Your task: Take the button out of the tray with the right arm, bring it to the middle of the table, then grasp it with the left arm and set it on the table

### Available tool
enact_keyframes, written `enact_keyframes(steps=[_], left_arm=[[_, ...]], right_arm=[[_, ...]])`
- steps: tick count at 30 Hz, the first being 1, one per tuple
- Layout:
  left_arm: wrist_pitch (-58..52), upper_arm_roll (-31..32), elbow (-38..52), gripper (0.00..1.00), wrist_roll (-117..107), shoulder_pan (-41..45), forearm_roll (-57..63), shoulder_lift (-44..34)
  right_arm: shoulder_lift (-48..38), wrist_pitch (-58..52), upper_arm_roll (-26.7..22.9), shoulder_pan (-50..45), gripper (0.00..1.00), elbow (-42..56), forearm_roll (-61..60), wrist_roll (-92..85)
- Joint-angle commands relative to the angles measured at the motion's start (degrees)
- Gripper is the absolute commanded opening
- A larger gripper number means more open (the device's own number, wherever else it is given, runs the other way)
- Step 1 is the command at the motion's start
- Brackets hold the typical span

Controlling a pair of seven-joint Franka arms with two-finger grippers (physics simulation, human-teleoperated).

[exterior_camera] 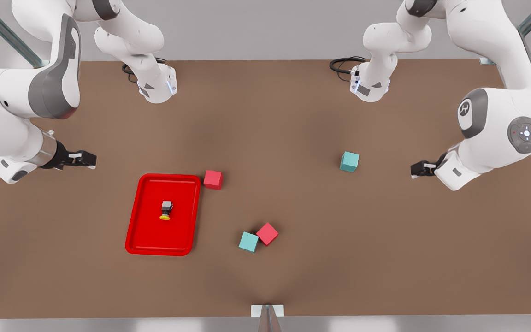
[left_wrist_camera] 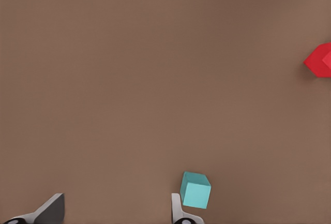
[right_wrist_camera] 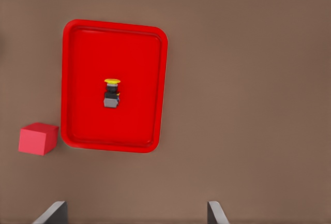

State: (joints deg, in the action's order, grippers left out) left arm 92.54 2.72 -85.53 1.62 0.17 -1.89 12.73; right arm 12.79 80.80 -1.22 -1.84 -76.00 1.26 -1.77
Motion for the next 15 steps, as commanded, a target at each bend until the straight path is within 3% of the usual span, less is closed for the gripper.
enact_keyframes(steps=[1, 4, 8, 11, 15], left_arm=[[1.68, 0.01, -0.08, 1.00, 1.72, -0.08, 0.04, 0.19], [1.59, 0.01, 0.63, 1.00, 2.33, -0.08, -0.05, 0.71], [-6.66, 0.10, -0.16, 1.00, 2.42, -1.32, 0.92, 0.36], [0.61, 0.27, 4.23, 1.00, 0.75, -0.35, 1.10, 9.68], [2.73, 0.45, 4.32, 1.00, 0.49, 2.03, 3.56, 10.21]], right_arm=[[-0.05, -0.38, -0.01, 0.00, 1.00, 0.06, 0.06, -2.01], [0.21, 0.23, -0.01, 0.00, 1.00, -0.46, 0.15, -1.92], [1.79, 0.50, -0.01, -0.09, 1.00, -0.46, 0.50, -1.92], [4.70, 2.70, -0.01, -0.36, 1.00, -0.46, 0.50, -1.92], [11.46, 9.28, 0.16, -0.88, 1.00, -0.55, 0.23, -1.92]])
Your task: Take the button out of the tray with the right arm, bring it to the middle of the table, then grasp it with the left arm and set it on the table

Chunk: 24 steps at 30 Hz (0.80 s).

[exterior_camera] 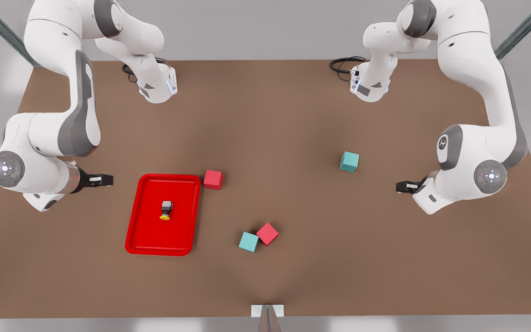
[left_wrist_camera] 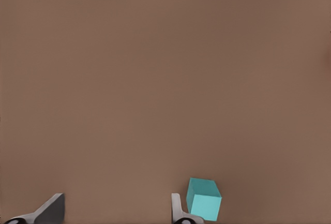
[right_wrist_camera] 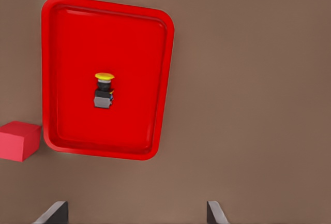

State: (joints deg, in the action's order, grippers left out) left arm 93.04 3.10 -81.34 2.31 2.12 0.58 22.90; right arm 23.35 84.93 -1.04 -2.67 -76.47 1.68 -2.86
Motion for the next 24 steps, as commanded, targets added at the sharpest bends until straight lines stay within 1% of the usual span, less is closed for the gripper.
enact_keyframes(steps=[1, 3, 6, 9, 10, 12, 15, 16, 17, 19, 20, 21, 22, 23, 24], left_arm=[[2.23, 0.06, 0.22, 1.00, -0.38, 0.60, 1.09, 0.04], [2.23, 0.15, 0.22, 1.00, 0.06, 1.04, 1.00, 0.92], [3.02, 0.06, 0.31, 1.00, -0.47, 1.22, 1.00, 1.62], [3.11, 0.06, 0.31, 1.00, -0.47, 1.30, 1.09, 1.88], [3.11, 0.06, 0.31, 1.00, -0.47, 1.30, 1.18, 1.88], [3.11, 0.06, 0.31, 1.00, -0.47, 1.57, 1.18, 1.88], [3.11, 0.06, 0.31, 1.00, -0.64, 1.66, 1.09, 2.23], [3.11, 0.06, 0.31, 1.00, -0.64, 1.66, 1.09, 2.32], [3.11, 0.06, 0.31, 1.00, -0.64, 1.74, 1.09, 2.50], [3.11, 0.06, 0.31, 1.00, -1.00, 2.09, 1.09, 2.59], [3.11, 0.06, 0.22, 1.00, -1.08, 2.27, 1.09, 2.59], [3.11, 0.06, 0.31, 1.00, -1.17, 2.36, 1.09, 2.59], [3.11, 0.06, 0.31, 1.00, -1.35, 2.36, 1.09, 2.59], [3.11, 0.06, 0.22, 1.00, -1.35, 2.36, 1.09, 2.50], [3.11, 0.06, 0.31, 1.00, -1.43, 2.45, 1.09, 2.50]], right_arm=[[4.33, 8.05, 0.08, -0.59, 1.00, 0.10, -0.18, -0.75], [9.34, 13.94, 0.08, -1.03, 1.00, 0.10, -0.27, -0.40], [14.62, 21.06, 0.08, -5.33, 1.00, 0.27, -0.36, 0.04], [13.56, 17.63, 0.16, -7.71, 1.00, 0.10, -1.41, -0.22], [13.56, 18.07, 0.08, -9.73, 1.00, 0.01, -3.88, 0.22], [13.56, 18.86, 0.08, -11.92, 1.00, 0.27, -4.75, 10.85], [11.54, 19.83, 0.43, -13.16, 1.00, -3.16, -4.75, 14.80], [12.42, 22.47, 0.25, -12.98, 1.00, -3.16, -3.79, 19.90], [12.51, 22.47, 0.16, -13.07, 1.00, -3.16, -1.77, 20.35], [11.46, 25.09, 0.16, -11.14, 1.00, -7.37, -1.59, 20.79], [9.80, 30.98, 0.69, -8.07, 1.00, -11.66, -2.03, 20.70], [7.06, 33.71, 2.10, -4.99, 1.00, -17.82, -1.94, 19.91], [6.80, 35.48, 2.19, -3.22, 1.00, -20.03, -1.94, 16.66], [6.80, 35.74, 2.19, -2.43, 1.00, -20.55, -1.94, 15.95], [6.10, 38.46, 2.54, -2.08, 1.00, -23.37, -1.94, 16.48]])
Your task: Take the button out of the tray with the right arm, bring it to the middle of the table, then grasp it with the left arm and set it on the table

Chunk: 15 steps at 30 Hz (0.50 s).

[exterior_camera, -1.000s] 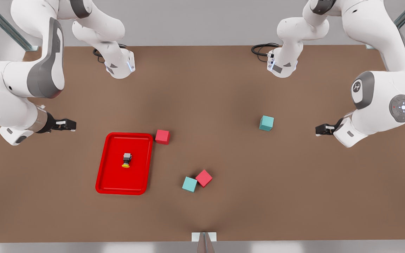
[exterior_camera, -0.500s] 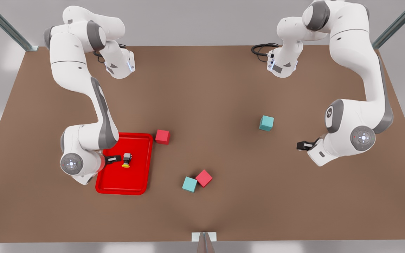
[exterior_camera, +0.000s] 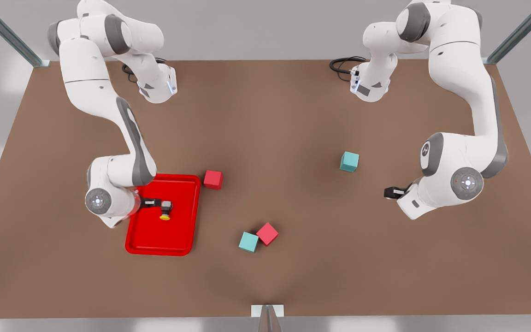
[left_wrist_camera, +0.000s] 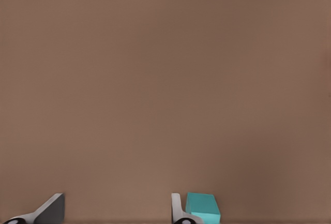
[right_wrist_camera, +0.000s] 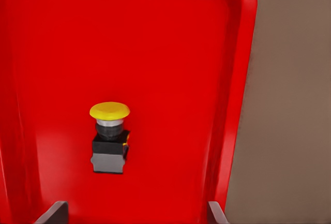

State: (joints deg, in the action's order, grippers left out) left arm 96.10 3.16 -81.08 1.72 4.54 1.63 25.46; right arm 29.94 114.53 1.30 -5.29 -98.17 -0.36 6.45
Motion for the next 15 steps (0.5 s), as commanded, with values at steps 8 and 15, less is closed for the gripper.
enact_keyframes(steps=[8, 15], left_arm=[[0.05, 0.01, -0.05, 1.00, -0.85, 0.47, 0.04, 0.29], [-0.12, 0.01, -0.05, 1.00, -1.11, 0.47, -0.05, 0.20]], right_arm=[[-0.23, 17.65, 3.71, -0.25, 1.00, -5.98, -0.61, 17.72], [1.00, 18.01, 3.62, -0.25, 1.00, -5.45, 0.01, 17.72]])
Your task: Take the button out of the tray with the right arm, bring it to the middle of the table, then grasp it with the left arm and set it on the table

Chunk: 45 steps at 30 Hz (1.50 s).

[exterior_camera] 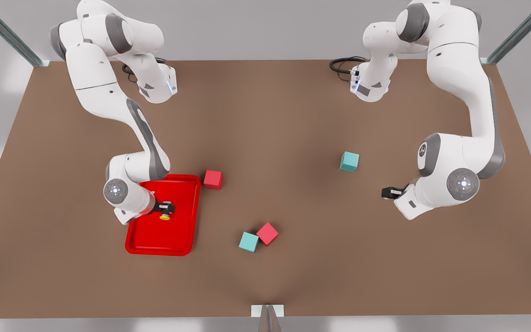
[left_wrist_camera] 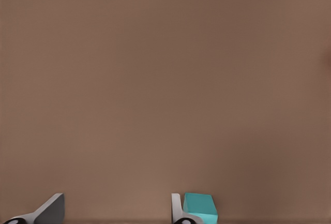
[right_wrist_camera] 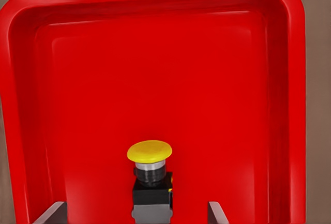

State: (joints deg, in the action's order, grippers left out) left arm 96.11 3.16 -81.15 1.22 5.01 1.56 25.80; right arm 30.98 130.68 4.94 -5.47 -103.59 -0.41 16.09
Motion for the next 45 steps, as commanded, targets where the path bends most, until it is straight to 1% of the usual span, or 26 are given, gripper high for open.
enact_keyframes(steps=[1, 2, 5, 10, 19, 23, 25, 26, 27, 33, 35, 37, 42, 43, 45], left_arm=[[-0.13, 0.01, 0.03, 1.00, -0.61, 0.00, 0.02, -0.05], [-0.05, 0.01, 0.03, 1.00, -0.61, 0.00, 0.02, 0.04], [0.04, 0.01, 0.03, 1.00, -0.61, 0.09, 0.02, 0.57], [0.04, 0.01, 0.03, 1.00, -0.61, 0.26, 0.11, 0.74], [0.04, 0.01, 0.03, 1.00, -0.61, 0.35, 0.11, 0.83], [0.04, 0.01, 0.03, 1.00, -0.61, 0.26, 0.11, 0.92], [0.04, 0.01, 0.03, 1.00, -0.61, 0.35, 0.11, 0.92], [0.04, 0.01, 0.03, 1.00, -0.61, 0.26, 0.11, 0.92], [0.04, 0.01, 0.03, 1.00, -0.61, 0.26, 0.11, 0.92], [0.04, 0.01, 0.03, 1.00, -0.61, 0.26, 0.11, 1.10], [0.04, 0.01, 0.03, 1.00, -0.61, 0.35, 0.11, 0.92], [0.04, 0.01, 0.03, 1.00, -0.61, 0.35, 0.11, 0.92], [-0.05, 0.01, 0.11, 1.00, -1.84, 1.05, 0.11, 0.57], [-0.31, 0.01, 0.11, 1.00, -2.80, 1.84, 0.20, 0.57], [-0.57, 0.01, 0.20, 1.00, -3.77, 2.28, 0.37, 0.39]], right_arm=[[0.13, 1.95, 0.06, 0.20, 1.00, -0.04, 0.67, 7.90], [0.66, 1.95, -0.02, 0.81, 1.00, -0.13, 3.13, 7.38], [0.84, 1.95, 0.06, 0.99, 1.00, -1.71, 5.07, 6.93], [1.71, 2.12, 0.86, 0.37, 1.00, -2.85, 5.33, 7.73], [3.38, 6.87, 1.56, 1.08, 1.00, -5.22, 5.33, 7.73], [3.82, 6.87, 1.73, 1.08, 1.00, -5.22, 5.33, 7.73], [3.82, 6.87, 1.73, 1.08, 0.66, -5.22, 5.33, 7.73], [3.82, 6.87, 1.73, 1.08, 0.62, -5.22, 5.33, 7.73], [3.82, 6.87, 1.73, 1.08, 0.60, -5.22, 5.33, 7.81], [3.82, 6.87, 2.00, 1.17, 0.59, -5.14, 5.33, 7.81], [3.82, 6.87, 2.00, 1.17, 0.52, -5.14, 5.33, 7.81], [3.82, 6.87, 2.09, 1.17, 0.49, -5.14, 5.33, 7.81], [2.59, 5.73, 2.26, 1.78, 0.50, -5.14, 5.25, 7.55], [1.89, 4.58, 4.80, 4.23, 0.49, -5.13, 5.25, 7.55], [-0.48, 0.54, 5.95, 4.50, 0.50, -4.79, 4.98, 7.55]])
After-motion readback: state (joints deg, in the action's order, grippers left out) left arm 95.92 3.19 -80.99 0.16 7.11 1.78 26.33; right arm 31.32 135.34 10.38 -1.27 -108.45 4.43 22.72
